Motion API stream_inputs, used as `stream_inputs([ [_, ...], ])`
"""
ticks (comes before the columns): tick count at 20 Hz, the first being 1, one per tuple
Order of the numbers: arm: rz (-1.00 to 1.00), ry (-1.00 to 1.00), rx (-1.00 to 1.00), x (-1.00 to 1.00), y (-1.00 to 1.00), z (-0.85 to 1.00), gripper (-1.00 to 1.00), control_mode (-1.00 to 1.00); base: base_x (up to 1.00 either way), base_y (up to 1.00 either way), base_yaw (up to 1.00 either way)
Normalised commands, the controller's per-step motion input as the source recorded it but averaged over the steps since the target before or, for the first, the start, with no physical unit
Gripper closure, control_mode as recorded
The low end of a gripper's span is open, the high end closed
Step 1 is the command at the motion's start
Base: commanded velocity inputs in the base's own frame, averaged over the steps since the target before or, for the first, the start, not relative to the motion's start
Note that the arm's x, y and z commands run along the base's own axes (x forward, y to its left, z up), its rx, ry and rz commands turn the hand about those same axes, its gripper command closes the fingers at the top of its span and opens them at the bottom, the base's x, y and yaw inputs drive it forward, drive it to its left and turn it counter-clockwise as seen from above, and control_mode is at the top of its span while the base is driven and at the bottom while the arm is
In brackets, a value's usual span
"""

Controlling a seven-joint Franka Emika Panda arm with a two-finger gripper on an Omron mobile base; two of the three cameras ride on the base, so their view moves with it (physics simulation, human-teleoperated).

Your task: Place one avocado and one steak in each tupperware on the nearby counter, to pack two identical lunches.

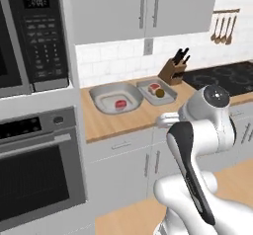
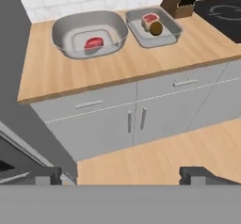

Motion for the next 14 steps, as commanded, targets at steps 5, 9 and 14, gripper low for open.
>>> stream_inputs([
  [5,0.0,0.0,0.0,0.0,0.0,0.0,-1.0,1.0,-0.99,0.28,0.62],
  [9,0.0,0.0,0.0,0.0,0.0,0.0,-1.0,1.0,-0.82,0.48,0.75],
  [14,0.0,0.0,0.0,0.0,0.0,0.0,-1.0,1.0,-0.95,0.64,0.68],
])
